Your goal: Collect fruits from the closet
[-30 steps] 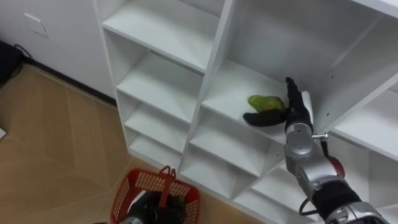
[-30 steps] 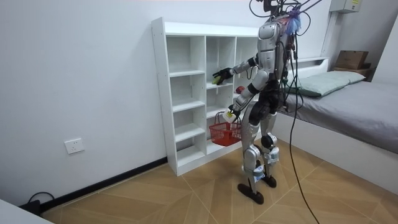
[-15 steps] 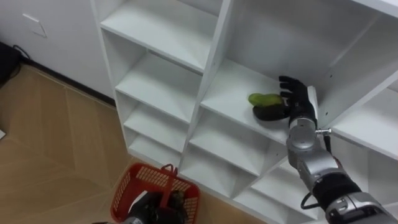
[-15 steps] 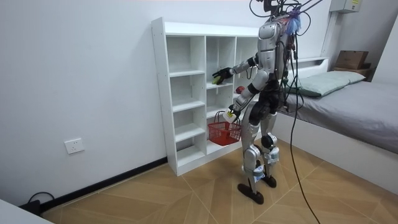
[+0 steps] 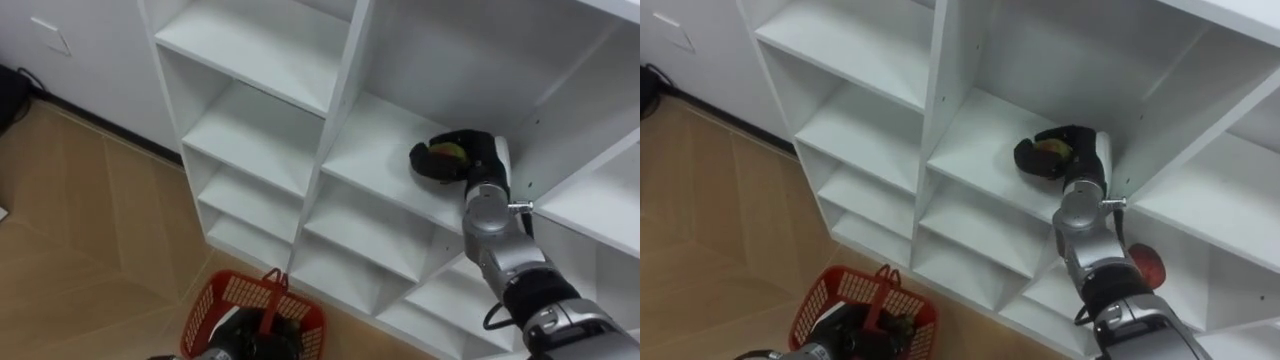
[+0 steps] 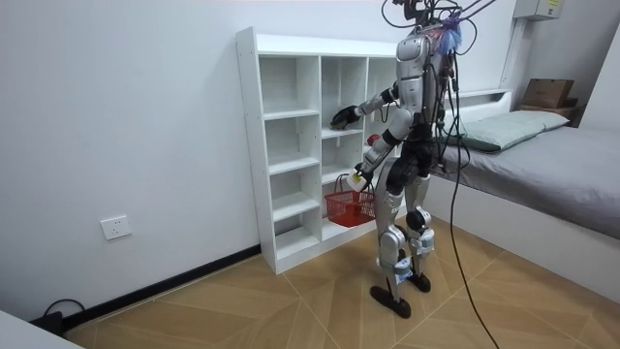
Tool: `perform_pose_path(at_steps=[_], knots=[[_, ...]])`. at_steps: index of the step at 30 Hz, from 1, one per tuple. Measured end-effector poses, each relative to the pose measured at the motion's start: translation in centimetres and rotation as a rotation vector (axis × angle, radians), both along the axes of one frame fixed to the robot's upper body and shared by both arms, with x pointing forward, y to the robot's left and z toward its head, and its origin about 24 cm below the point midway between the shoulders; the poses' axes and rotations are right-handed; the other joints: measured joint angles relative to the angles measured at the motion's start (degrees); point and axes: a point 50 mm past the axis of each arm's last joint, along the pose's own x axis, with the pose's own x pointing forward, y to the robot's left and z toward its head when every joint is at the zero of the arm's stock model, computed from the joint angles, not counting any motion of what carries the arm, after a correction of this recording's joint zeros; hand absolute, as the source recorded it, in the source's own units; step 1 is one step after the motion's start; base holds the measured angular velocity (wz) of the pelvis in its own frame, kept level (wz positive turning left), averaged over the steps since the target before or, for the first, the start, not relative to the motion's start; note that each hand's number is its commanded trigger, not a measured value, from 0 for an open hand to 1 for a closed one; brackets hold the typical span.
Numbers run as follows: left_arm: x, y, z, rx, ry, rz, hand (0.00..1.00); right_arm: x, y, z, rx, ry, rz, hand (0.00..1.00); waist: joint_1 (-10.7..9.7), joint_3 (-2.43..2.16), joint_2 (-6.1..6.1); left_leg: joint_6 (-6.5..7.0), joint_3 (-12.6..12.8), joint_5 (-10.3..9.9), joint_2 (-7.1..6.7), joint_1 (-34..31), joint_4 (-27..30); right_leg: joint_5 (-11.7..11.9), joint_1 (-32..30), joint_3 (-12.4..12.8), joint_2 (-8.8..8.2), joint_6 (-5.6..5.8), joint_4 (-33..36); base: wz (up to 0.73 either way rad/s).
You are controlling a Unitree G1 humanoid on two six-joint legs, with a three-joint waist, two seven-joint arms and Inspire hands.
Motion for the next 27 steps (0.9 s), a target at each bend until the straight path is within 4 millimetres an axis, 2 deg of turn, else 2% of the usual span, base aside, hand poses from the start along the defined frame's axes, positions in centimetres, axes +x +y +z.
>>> perform_pose_path(at_steps=[8,20,25,27], knots=[[0.0,0.1,0.0,-0.003,0.001,0.007,1.00,-0.1,0.9,-0.3,-0.007,0.017,0.070,1.00,0.0,0.00,-0.09,-0.01,0.0,0.0,0.01,-0.2,0.2,0.0,0.2,0.0,0.00,-0.01,0.1,0.00],[-0.2,0.4,-0.2,0.008,0.016,0.012,1.00,-0.1,1.2,-0.2,-0.003,0.011,0.087,1.00,-0.4,0.01,-0.16,-0.02,0.0,0.0,0.00,-0.5,0.2,0.0,0.2,-0.1,-0.01,-0.02,0.2,0.01],[-0.1,0.8,-0.3,0.011,0.026,0.026,1.00,-0.7,1.9,-0.2,0.018,-0.010,0.120,1.00,-0.7,0.01,-0.17,-0.01,0.1,0.0,0.01,0.2,0.4,0.0,0.4,0.1,-0.02,-0.01,0.1,0.00],[0.0,0.9,-0.3,0.016,0.024,0.024,1.00,-1.1,2.2,-0.4,0.038,-0.009,0.140,1.00,-1.5,0.04,-0.08,0.00,0.1,0.0,0.01,0.7,0.3,0.0,1.0,0.2,-0.05,-0.01,0.0,0.00]])
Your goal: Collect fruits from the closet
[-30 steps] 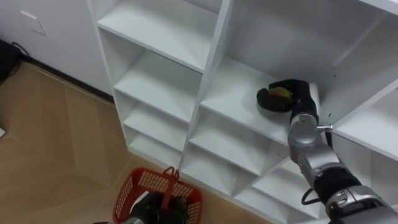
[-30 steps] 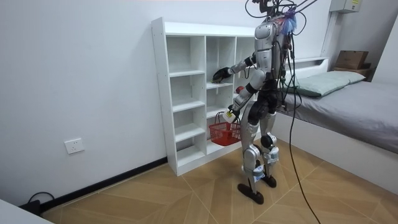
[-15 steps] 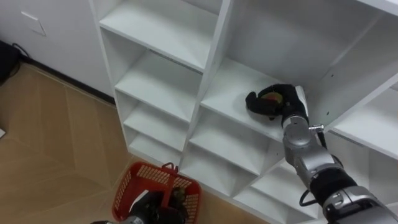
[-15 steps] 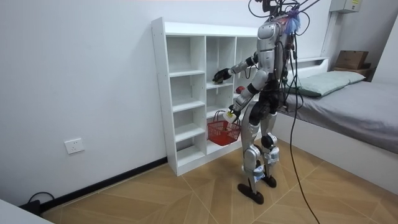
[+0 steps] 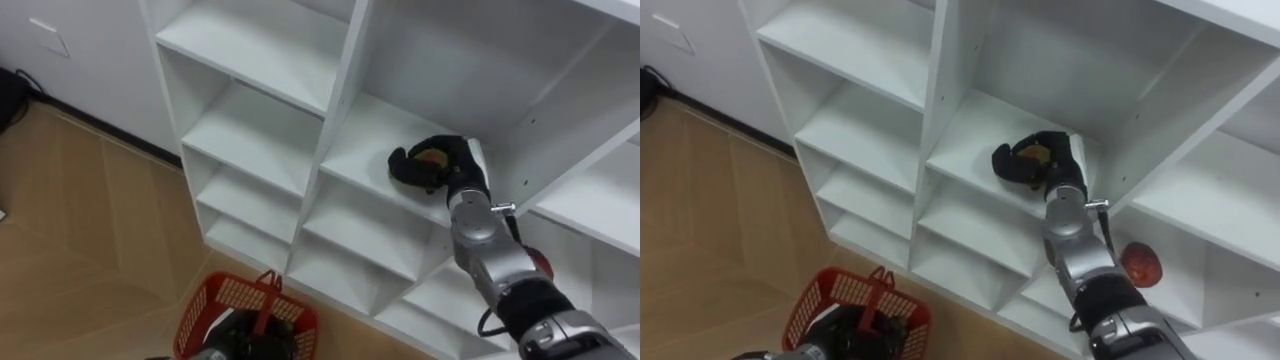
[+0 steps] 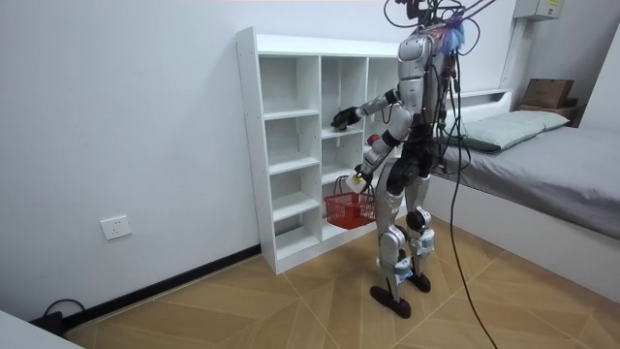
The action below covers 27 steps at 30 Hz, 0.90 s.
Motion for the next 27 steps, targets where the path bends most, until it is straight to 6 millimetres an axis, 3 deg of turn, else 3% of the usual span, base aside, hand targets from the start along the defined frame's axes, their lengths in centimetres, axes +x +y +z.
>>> perform_pose_path(at_steps=[4,7,11,13,18,22,25,27], knots=[[0.3,0.0,0.2,0.016,-0.020,0.014,1.00,-1.0,0.5,0.0,0.047,-0.026,0.020,1.00,-1.0,0.10,0.47,0.02,0.1,0.0,0.02,0.0,0.0,0.0,0.0,0.1,-0.03,0.00,0.0,0.00],[0.5,-0.3,0.4,0.028,-0.039,0.039,1.00,-2.3,0.9,-0.2,0.088,-0.041,0.034,1.00,-1.7,0.00,1.64,0.03,1.0,0.0,0.09,0.6,-0.4,0.0,0.0,1.2,0.04,0.01,0.1,-0.17],[0.6,-0.9,0.4,0.009,-0.046,0.088,1.00,-4.5,1.6,-1.0,0.153,-0.037,0.039,1.00,-3.2,-0.91,3.92,0.07,1.9,0.0,0.18,2.9,-1.7,-0.1,1.1,2.1,0.03,0.10,0.2,-0.17],[0.5,-1.2,0.4,-0.005,-0.047,0.120,1.00,-5.4,1.8,-1.4,0.170,-0.029,0.051,1.00,-3.4,-1.07,4.39,0.10,3.0,0.0,0.36,4.1,-2.4,-0.1,1.5,3.1,0.14,0.10,0.2,-0.28],[0.2,-1.2,0.3,0.004,-0.052,0.149,1.00,-8.0,1.7,-3.5,0.192,0.086,0.058,1.00,-4.6,-1.02,4.51,0.11,4.6,0.0,0.67,4.7,-3.2,-0.1,0.9,4.9,0.35,0.11,0.3,-0.19],[-0.5,-0.9,0.0,0.025,-0.036,0.165,1.00,-8.9,1.8,-3.7,0.206,0.097,0.058,1.00,-5.6,-0.85,4.85,0.10,6.2,0.0,0.95,4.8,-3.5,0.0,0.0,6.5,0.65,0.08,1.0,-0.20],[-0.5,-1.3,0.0,0.013,-0.033,0.166,1.00,-9.1,1.9,-3.7,0.205,0.096,0.070,1.00,-6.3,-0.84,5.90,0.11,7.6,0.0,1.05,5.3,-3.9,0.0,-0.5,8.1,0.78,0.07,1.2,-0.25],[-0.5,-1.5,-0.1,0.004,-0.031,0.167,1.00,-9.5,2.1,-3.8,0.220,0.103,0.082,1.00,-6.5,-1.18,6.86,0.11,8.1,0.0,1.10,6.1,-4.6,0.0,-0.5,9.3,0.91,0.07,1.2,-0.24]])
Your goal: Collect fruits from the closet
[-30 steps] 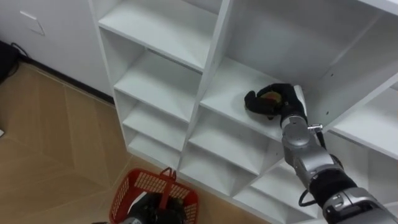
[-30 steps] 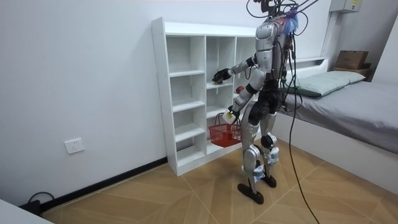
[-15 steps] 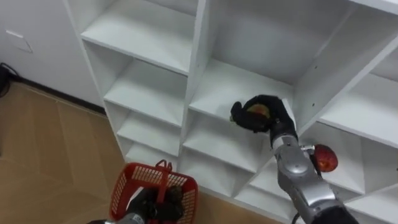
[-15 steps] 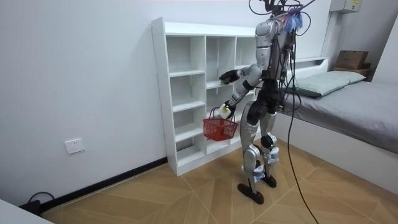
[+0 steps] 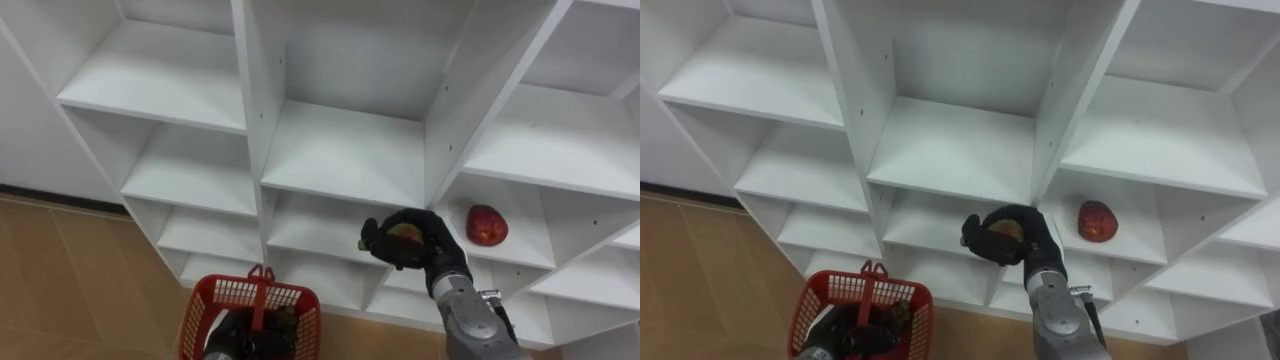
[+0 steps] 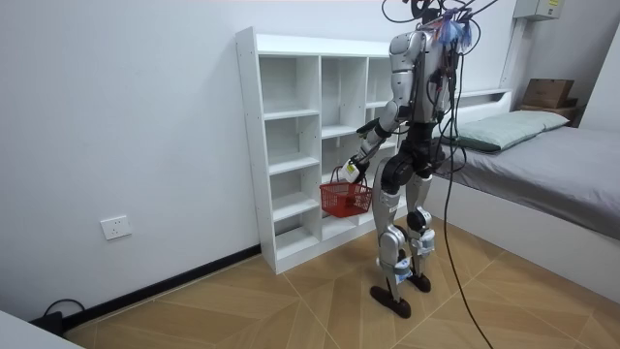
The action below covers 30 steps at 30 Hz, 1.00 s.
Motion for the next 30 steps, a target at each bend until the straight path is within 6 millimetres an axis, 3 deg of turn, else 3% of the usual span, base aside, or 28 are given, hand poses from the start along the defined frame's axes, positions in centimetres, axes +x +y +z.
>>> perform_pose_path(at_steps=[5,13,18,30], knots=[[-0.1,0.0,0.0,0.003,0.000,0.003,1.00,-1.2,0.2,-0.5,0.031,0.029,0.016,1.00,-0.3,-0.02,0.90,0.00,1.1,0.0,0.16,1.6,-1.2,0.0,0.5,1.2,0.31,0.00,0.0,-0.18],[-0.2,0.5,-0.1,0.028,0.003,0.010,1.00,-2.8,0.1,-1.6,0.053,0.086,0.043,1.00,-1.9,0.09,1.08,-0.03,2.3,0.0,0.41,2.4,-1.7,0.0,0.4,2.4,0.68,-0.01,0.0,-0.08],[-0.1,0.7,0.0,0.021,-0.013,0.001,1.00,-3.2,0.1,-1.9,0.064,0.106,0.062,1.00,-2.3,0.36,1.50,-0.04,2.4,0.0,0.43,2.4,-1.8,0.0,0.4,2.4,0.68,-0.01,0.0,-0.01],[0.1,0.2,0.1,-0.009,-0.018,-0.021,1.00,-3.3,0.5,-2.1,0.093,0.120,0.098,1.00,-2.1,0.47,2.06,-0.03,2.6,0.0,0.45,2.5,-1.7,0.0,0.2,2.3,0.63,-0.03,0.2,0.00]])
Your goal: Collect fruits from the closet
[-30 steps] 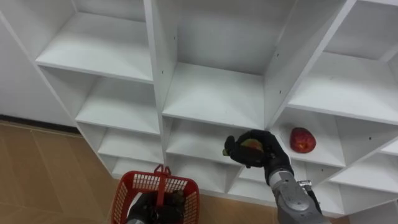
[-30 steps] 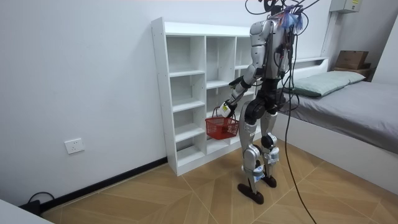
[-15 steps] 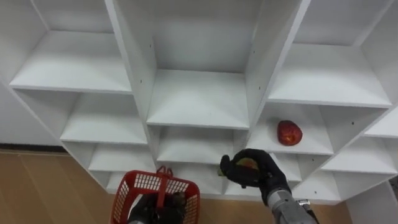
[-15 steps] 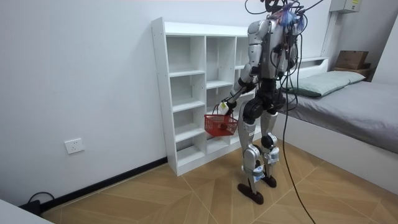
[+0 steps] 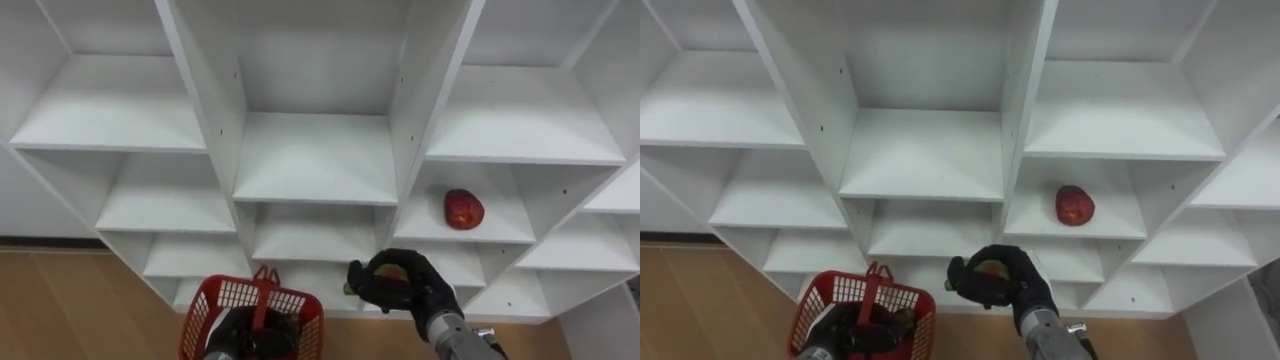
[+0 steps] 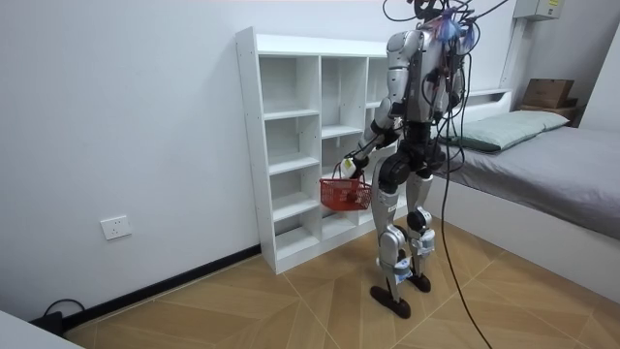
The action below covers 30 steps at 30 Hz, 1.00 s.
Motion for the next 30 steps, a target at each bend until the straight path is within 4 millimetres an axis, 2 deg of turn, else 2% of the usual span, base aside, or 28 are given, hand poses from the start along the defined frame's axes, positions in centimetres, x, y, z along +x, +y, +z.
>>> perform_pose_path(at_steps=[16,23,30], knots=[[0.0,-1.7,0.0,-0.039,0.000,-0.081,1.00,0.4,0.4,-1.0,0.024,0.053,0.018,1.00,0.7,-0.08,0.40,0.02,-0.1,0.0,-0.13,-3.1,0.7,0.0,-3.1,-0.2,-0.24,-0.04,0.6,0.00],[0.1,-1.6,0.1,-0.045,-0.001,-0.091,1.00,1.4,0.8,-0.7,0.024,0.042,0.057,1.00,0.6,0.30,1.17,0.02,0.0,0.0,-0.15,-3.6,0.9,0.0,-3.4,-0.2,-0.27,-0.03,0.6,0.00],[1.0,-1.6,0.5,-0.041,-0.025,-0.100,1.00,2.2,0.5,-1.4,-0.009,0.075,0.060,1.00,0.6,0.25,1.30,0.04,0.0,0.0,-0.21,-5.1,1.8,0.0,-4.2,-0.9,-0.59,-0.01,0.6,0.06]])
